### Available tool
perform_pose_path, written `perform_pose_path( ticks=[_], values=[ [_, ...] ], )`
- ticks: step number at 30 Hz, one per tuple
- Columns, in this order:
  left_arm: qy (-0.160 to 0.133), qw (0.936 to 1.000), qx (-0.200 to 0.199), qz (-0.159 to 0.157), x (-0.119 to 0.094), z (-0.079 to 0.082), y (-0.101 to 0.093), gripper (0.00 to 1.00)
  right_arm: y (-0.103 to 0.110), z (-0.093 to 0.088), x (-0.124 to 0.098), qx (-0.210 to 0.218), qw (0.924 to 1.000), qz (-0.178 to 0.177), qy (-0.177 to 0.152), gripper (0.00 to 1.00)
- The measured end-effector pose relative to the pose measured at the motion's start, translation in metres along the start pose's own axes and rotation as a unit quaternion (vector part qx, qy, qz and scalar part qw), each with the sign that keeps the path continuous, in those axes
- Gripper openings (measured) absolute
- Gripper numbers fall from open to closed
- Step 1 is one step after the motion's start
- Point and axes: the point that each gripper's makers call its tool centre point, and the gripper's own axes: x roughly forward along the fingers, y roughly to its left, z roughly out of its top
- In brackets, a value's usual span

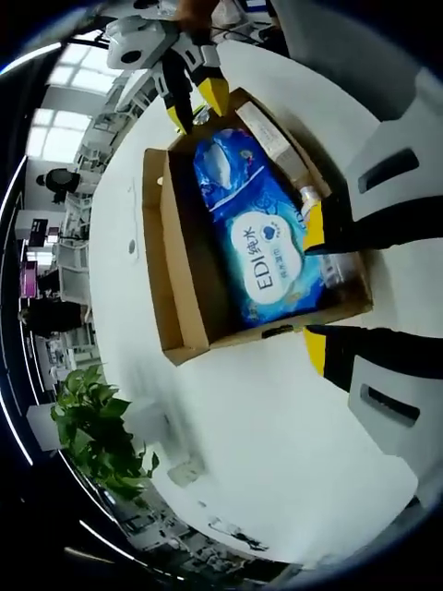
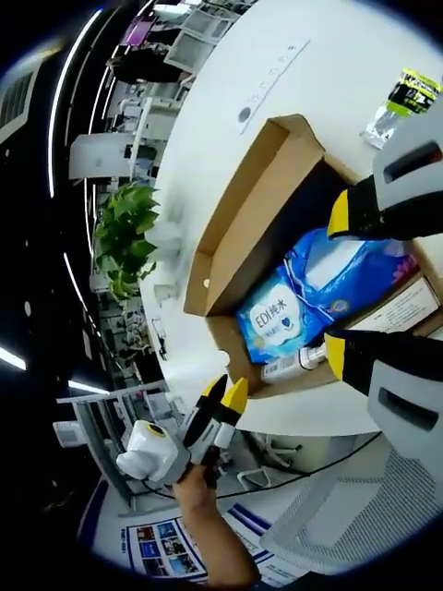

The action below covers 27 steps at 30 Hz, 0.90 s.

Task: Operate the shoe box by opening the lid, removing the specified soft item, and placing it in the target area until the item is outside and the box remains undamaged.

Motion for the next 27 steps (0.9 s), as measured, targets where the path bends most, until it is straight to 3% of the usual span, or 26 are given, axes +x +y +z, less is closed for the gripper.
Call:
perform_pose_path(
  ticks=[8, 19, 27],
  values=[
    [0.002, 0.9994, -0.029, 0.020, 0.005, -0.010, 0.013, 0.28, 0.007, 0.006, 0.016, -0.008, 0.9999, 0.011, 0.002, 0.33],
    [0.002, 0.9971, -0.071, 0.029, 0.008, -0.022, 0.019, 0.11, 0.015, 0.003, 0.038, 0.006, 0.9995, 0.024, 0.018, 0.31],
    [-0.006, 0.9944, -0.102, 0.025, 0.011, -0.022, 0.018, 0.05, 0.019, 0.002, 0.055, 0.024, 0.9988, 0.028, 0.032, 0.29]
  ],
)
